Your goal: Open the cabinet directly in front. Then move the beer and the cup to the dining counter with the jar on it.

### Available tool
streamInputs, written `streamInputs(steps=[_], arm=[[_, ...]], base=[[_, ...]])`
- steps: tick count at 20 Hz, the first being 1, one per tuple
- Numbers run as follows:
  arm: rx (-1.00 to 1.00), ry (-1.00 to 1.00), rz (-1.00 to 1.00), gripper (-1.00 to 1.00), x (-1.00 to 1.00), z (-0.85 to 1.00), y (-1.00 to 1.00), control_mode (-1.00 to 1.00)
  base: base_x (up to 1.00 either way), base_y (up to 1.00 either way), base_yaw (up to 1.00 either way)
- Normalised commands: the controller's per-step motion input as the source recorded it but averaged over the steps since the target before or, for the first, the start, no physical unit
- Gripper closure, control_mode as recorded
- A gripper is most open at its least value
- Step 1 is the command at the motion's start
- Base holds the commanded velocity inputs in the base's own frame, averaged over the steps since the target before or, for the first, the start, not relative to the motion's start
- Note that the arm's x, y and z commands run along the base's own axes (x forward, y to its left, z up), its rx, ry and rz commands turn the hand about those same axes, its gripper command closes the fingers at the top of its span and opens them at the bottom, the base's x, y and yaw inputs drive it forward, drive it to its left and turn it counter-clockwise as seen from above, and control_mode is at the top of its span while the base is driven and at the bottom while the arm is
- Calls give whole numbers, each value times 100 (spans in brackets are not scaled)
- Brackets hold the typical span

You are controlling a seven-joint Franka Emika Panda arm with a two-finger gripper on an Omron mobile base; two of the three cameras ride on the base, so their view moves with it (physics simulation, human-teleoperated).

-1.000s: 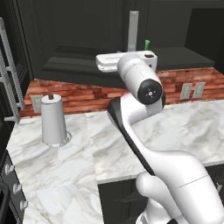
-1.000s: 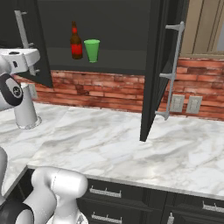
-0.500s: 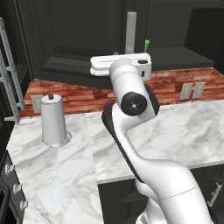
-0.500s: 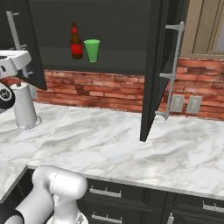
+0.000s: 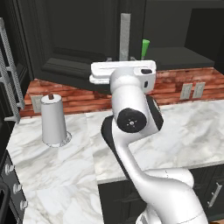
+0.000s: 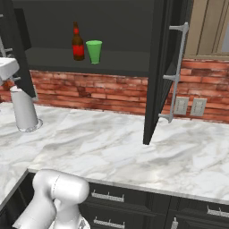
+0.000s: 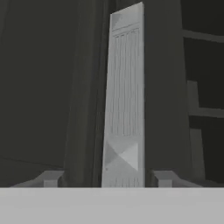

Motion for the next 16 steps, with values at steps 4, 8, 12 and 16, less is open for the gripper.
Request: streamInputs(steps=[4,8,12,16], arm=[[6,-1,-3,-100,-100,-7,-8,-100],[18,3,-6,-100,-100,-1,-66,-100],[44,25,1,-100,-59,0,-100,-100],[35,15,28,-100,2,6,-95,-100]], base=[[0,0,0],[0,0,0],[0,0,0],[0,0,0]])
